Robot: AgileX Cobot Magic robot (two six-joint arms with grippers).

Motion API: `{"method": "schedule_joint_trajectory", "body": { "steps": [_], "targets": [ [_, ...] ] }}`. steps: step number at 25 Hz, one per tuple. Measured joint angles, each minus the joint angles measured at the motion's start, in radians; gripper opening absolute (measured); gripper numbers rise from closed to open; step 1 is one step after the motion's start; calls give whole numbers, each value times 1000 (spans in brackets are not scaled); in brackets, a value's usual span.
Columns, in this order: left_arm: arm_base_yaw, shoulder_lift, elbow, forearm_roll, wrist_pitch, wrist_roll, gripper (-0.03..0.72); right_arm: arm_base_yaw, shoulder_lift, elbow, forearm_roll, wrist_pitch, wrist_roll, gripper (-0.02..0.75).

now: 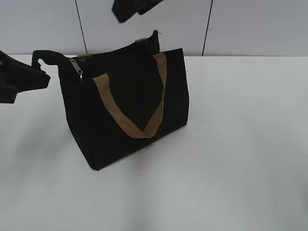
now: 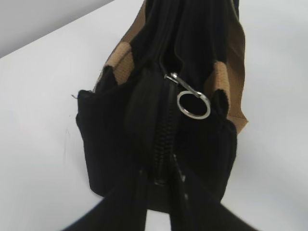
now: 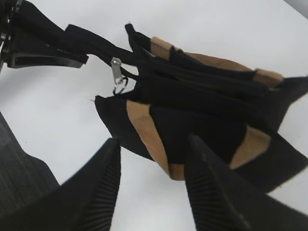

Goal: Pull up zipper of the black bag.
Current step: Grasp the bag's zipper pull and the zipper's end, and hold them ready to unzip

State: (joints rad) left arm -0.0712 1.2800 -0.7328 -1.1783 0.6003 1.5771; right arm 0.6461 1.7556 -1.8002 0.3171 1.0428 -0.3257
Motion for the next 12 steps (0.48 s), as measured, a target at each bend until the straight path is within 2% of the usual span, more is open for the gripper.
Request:
{"method": "schedule_joint_trajectory", "body": {
  "steps": [6, 12],
  "targets": [
    [0, -36, 0, 10, 11, 0, 74, 102, 164, -103, -46, -2, 21, 324],
    [0, -62, 1, 9, -7, -1, 74, 129, 249, -108, -53, -39, 44, 324]
  ]
}}
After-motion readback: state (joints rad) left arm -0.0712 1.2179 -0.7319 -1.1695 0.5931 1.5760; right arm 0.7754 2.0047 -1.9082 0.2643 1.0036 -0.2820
